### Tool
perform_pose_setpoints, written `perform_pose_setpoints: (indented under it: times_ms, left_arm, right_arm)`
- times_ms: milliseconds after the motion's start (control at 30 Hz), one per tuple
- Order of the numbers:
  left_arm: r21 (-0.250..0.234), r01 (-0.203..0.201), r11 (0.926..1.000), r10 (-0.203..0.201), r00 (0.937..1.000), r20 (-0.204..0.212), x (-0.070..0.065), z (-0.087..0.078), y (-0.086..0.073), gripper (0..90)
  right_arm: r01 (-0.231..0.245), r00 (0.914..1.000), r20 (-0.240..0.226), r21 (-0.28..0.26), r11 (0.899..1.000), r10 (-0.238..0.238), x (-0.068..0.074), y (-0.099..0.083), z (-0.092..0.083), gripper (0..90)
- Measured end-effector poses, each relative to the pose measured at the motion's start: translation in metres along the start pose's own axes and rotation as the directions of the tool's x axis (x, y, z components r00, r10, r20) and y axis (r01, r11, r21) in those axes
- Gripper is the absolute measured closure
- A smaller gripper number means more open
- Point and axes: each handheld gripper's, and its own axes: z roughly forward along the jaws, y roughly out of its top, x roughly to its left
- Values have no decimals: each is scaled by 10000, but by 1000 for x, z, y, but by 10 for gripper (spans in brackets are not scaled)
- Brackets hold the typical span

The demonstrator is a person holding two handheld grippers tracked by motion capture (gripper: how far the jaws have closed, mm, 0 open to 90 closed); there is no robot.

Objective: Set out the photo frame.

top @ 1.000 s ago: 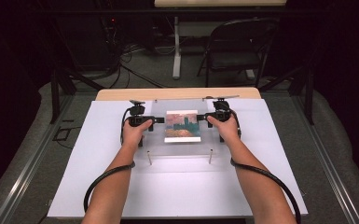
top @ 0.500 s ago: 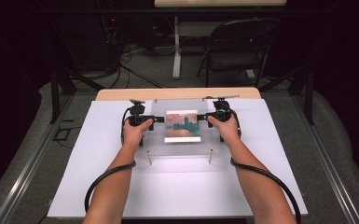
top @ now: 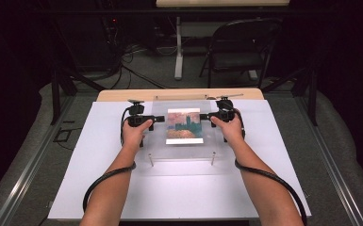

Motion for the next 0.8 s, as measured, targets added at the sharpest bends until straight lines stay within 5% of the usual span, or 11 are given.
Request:
perform_pose_setpoints:
  times_ms: [400, 800]
  left_arm:
    - [-329, -620, 9975, 620, 9981, -18, -18, -32, 6, 408]
    - [-844, -1508, 9850, 1516, 9884, 27, -41, -75, -1, 493]
  right_arm:
    - [1008, 9948, 205, -861, 9912, -994, 21, 4, -30, 356]
    - [2211, 9750, 515, -1273, 9669, -2162, 47, 5, -72, 440]
